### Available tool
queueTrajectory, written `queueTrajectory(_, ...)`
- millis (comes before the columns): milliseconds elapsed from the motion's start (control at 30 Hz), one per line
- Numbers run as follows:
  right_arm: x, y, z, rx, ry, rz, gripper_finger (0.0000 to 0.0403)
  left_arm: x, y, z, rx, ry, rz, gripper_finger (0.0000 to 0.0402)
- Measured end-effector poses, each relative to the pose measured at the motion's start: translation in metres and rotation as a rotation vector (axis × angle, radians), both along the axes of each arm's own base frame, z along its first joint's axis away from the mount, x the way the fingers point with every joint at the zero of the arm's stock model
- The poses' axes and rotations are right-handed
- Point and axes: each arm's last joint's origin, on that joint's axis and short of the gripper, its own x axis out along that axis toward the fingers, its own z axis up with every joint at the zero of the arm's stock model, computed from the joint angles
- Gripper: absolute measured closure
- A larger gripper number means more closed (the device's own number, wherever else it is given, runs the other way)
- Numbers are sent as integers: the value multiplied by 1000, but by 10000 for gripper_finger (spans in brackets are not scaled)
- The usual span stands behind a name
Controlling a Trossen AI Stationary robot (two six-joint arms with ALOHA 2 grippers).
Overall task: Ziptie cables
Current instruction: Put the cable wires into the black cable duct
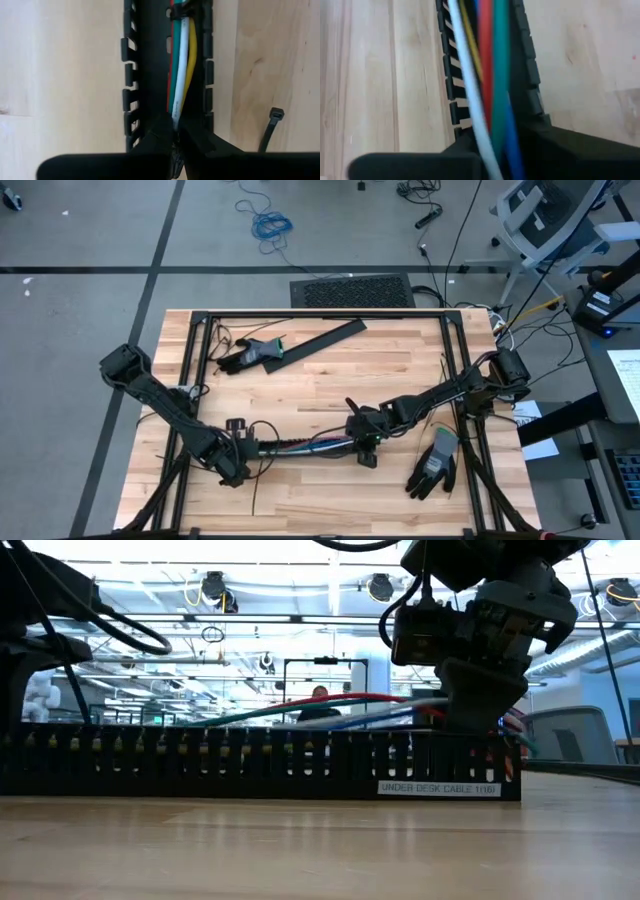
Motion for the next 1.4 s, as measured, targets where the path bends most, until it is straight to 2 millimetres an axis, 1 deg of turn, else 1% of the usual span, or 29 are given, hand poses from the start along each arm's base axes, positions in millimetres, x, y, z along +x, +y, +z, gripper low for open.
queueTrajectory(100, -1, 0, 0, -6, 11, 1, 316, 0, 0, 0, -1, 2, 0, 368)
queueTrajectory(233, -1, -1, 0, -18, 8, 12, 265, 0, 0, 0, 0, 3, 1, 363)
queueTrajectory(333, -2, -1, 2, -23, 2, 20, 241, 0, 1, 0, 1, 5, 7, 362)
queueTrajectory(433, -5, -2, 11, -28, -12, 30, 226, 0, 0, 0, -6, 11, 6, 362)
queueTrajectory(533, -12, -4, 22, -47, -9, 61, 218, 0, 0, 0, -9, 13, 5, 362)
queueTrajectory(767, -38, -11, 36, -126, 114, 103, 207, -1, 0, 0, -12, 32, -1, 361)
queueTrajectory(900, -46, -14, 42, -157, 141, 102, 205, -1, 0, 0, -21, 31, 2, 361)
queueTrajectory(1000, -47, -15, 45, -175, 126, 90, 205, -1, 0, 0, -38, 41, 4, 356)
queueTrajectory(1100, -46, -15, 45, -178, 118, 88, 205, 0, 1, 0, -83, 76, 6, 335)
queueTrajectory(1300, -46, -16, 45, -214, 110, 91, 206, 3, 0, 3, -115, 90, 8, 266)
queueTrajectory(1400, -46, -16, 45, -233, 106, 86, 206, 6, 0, 8, -119, 87, 12, 239)
